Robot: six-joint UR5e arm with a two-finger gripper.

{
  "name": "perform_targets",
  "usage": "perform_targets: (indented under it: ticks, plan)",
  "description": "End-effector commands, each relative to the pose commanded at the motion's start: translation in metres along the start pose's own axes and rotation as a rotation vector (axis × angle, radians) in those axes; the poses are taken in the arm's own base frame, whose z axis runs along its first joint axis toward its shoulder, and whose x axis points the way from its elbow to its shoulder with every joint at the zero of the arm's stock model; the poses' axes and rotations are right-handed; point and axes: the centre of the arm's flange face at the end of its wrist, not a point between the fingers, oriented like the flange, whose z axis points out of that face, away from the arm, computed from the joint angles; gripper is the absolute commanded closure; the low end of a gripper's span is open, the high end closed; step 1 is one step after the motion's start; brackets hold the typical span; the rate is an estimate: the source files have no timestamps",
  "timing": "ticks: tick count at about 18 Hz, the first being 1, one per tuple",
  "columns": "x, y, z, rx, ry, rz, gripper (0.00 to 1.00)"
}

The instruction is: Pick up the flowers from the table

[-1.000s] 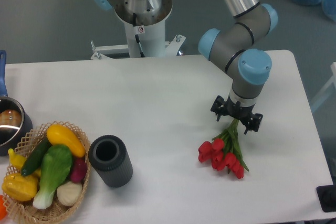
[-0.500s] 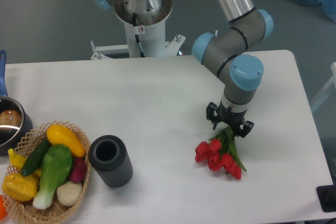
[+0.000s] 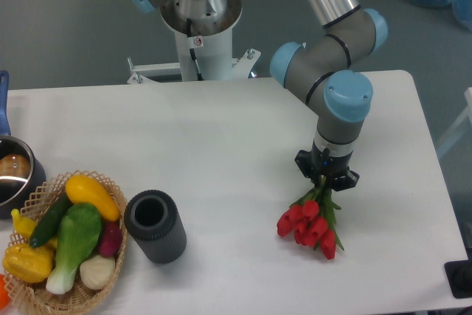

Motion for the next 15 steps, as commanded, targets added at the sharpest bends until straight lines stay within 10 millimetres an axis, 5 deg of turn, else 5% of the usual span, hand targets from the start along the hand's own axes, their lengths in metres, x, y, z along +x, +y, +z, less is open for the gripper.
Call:
perform_targets:
  ticks: [3, 6, 15]
  plan:
    - [-0.02, 0.024, -0.03, 0.015, -0.047, -0.041, 1.0]
    - [-0.046, 0.023, -0.059, 0.045, -0.094, -0.047, 1.0]
    - [-0.063, 0.025, -0.083, 0.039, -0.103, 0.018, 1.0]
